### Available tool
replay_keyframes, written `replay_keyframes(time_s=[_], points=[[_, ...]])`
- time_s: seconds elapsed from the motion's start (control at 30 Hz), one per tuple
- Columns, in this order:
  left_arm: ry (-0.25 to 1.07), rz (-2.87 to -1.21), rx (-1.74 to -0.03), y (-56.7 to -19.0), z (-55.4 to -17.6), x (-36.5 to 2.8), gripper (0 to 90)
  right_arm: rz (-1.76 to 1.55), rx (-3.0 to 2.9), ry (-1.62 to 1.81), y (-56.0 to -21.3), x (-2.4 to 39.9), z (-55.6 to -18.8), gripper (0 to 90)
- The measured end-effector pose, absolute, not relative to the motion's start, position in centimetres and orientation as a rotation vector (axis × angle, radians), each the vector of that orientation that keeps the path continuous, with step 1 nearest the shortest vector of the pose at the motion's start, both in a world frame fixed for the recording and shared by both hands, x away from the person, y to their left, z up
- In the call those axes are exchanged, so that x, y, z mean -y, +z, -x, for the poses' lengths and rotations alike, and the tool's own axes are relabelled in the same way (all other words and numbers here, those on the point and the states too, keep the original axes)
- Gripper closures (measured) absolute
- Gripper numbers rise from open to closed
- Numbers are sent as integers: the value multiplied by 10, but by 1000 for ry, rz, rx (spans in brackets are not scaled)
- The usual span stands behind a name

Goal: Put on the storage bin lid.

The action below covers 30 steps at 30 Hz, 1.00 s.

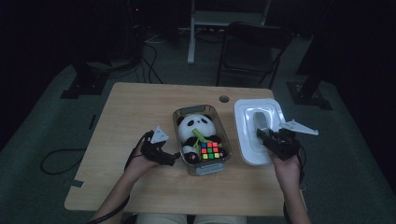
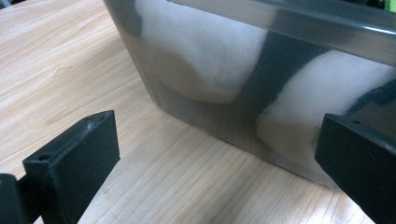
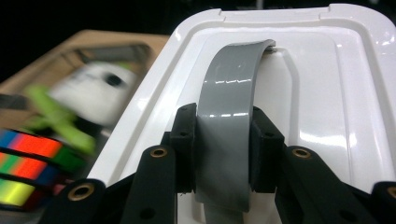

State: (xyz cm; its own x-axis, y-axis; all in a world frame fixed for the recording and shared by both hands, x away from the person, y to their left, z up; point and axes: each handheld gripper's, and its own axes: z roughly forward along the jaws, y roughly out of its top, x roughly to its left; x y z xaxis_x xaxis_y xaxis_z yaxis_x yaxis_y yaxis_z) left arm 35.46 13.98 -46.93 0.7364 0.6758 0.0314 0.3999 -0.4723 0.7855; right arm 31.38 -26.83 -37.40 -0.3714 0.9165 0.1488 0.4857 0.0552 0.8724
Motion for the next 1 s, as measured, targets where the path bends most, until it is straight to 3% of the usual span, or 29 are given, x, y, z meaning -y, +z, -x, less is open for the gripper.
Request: replay_keyframes(time_s=[0.4, 1.0], points=[[386, -2154, -860, -475, -358, -131, 6, -1209, -2028, 1400, -340, 206, -323, 684], [422, -2117, -910, -480, -349, -143, 6, -1146, -2218, 1351, -370, 134, -348, 684]])
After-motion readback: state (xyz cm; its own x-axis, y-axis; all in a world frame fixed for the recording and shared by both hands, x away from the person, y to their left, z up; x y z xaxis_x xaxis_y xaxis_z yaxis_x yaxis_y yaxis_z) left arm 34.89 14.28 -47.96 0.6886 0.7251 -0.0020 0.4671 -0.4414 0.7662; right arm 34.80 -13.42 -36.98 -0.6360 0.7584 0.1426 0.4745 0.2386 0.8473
